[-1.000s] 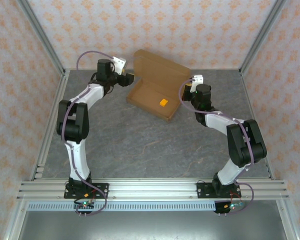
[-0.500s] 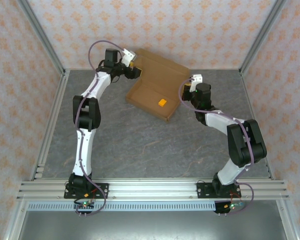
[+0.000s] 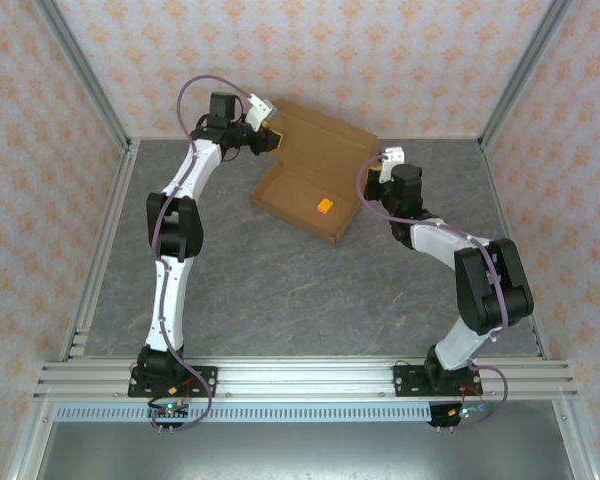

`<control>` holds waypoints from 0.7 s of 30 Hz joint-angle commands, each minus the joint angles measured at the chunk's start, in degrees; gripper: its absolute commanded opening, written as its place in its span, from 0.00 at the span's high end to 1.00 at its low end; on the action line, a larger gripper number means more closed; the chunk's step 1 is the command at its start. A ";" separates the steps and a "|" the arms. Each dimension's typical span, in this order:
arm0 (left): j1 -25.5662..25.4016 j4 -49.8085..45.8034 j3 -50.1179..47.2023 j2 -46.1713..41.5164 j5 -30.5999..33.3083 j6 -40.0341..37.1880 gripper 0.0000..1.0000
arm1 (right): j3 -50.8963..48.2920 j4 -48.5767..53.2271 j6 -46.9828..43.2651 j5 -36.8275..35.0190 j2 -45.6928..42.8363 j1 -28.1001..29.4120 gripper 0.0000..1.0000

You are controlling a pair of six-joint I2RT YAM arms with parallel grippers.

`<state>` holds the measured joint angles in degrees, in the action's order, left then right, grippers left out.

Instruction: Fold the paper box

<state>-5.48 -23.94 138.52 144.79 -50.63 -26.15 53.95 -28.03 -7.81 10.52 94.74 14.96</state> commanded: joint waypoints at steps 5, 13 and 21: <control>0.65 -13.41 9.65 1.62 0.36 -8.23 0.63 | 2.36 3.39 -2.54 -0.24 -0.84 -0.02 1.00; 0.97 -19.07 10.90 0.34 1.29 -11.63 0.68 | 2.94 3.95 -2.89 -0.50 -0.91 0.06 1.00; 1.27 -20.28 10.42 -0.51 3.44 -11.68 0.84 | 3.70 3.78 -2.43 -1.38 -0.31 0.18 1.00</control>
<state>-4.49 -42.06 147.35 145.67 -48.82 -37.32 55.53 -25.08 -9.30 10.31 94.74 14.96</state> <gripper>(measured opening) 0.178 0.039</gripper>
